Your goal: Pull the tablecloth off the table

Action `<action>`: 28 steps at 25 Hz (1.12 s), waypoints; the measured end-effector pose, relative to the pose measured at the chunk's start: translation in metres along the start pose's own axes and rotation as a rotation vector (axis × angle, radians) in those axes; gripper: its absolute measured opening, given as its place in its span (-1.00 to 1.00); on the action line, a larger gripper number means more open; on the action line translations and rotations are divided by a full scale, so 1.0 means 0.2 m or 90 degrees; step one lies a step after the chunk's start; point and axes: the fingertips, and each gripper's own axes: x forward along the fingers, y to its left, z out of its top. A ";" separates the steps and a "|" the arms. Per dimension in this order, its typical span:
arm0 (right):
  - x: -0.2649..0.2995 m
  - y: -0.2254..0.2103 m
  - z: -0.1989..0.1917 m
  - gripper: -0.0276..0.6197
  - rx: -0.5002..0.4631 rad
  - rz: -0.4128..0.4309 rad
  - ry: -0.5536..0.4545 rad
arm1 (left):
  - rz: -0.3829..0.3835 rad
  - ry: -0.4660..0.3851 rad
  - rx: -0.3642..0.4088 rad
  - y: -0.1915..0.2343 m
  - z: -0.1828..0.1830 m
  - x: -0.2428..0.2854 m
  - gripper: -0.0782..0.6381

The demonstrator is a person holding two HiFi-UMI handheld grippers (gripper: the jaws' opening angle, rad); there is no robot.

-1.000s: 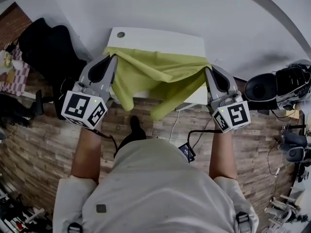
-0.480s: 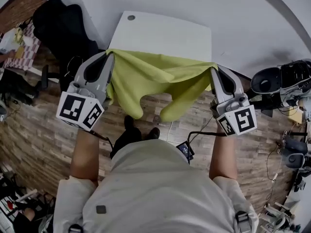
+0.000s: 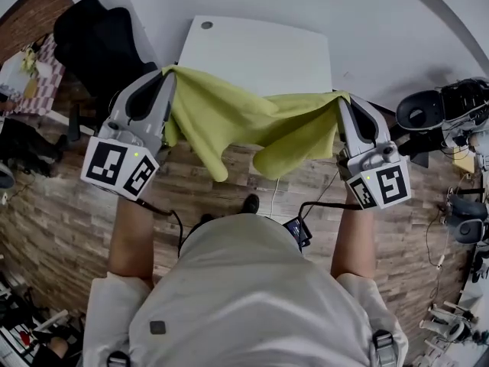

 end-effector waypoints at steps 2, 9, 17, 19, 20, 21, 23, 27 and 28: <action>-0.03 0.08 0.04 -0.87 0.000 -0.011 0.000 | -0.008 -0.001 0.002 0.02 0.03 -0.08 -0.76; -0.10 0.43 0.13 -0.87 0.001 -0.040 0.002 | -0.044 -0.006 0.005 0.09 0.08 -0.37 -0.76; -0.17 0.72 0.12 -0.87 0.013 -0.065 0.022 | -0.069 -0.001 0.007 0.11 0.06 -0.64 -0.76; -0.18 0.77 0.12 -0.87 0.017 -0.068 0.026 | -0.070 0.001 0.003 0.11 0.04 -0.69 -0.76; -0.19 0.80 0.12 -0.87 0.019 -0.069 0.028 | -0.071 0.002 0.000 0.11 0.04 -0.71 -0.76; -0.20 0.83 0.11 -0.87 0.022 -0.070 0.029 | -0.071 0.003 -0.004 0.11 0.03 -0.74 -0.76; -0.20 0.88 0.11 -0.87 0.028 -0.068 0.031 | -0.070 0.006 -0.009 0.11 0.01 -0.78 -0.76; -0.20 0.97 0.08 -0.87 0.032 -0.064 0.037 | -0.071 0.012 -0.013 0.13 -0.04 -0.84 -0.76; -0.20 0.98 0.08 -0.87 0.033 -0.064 0.039 | -0.071 0.013 -0.015 0.13 -0.05 -0.85 -0.76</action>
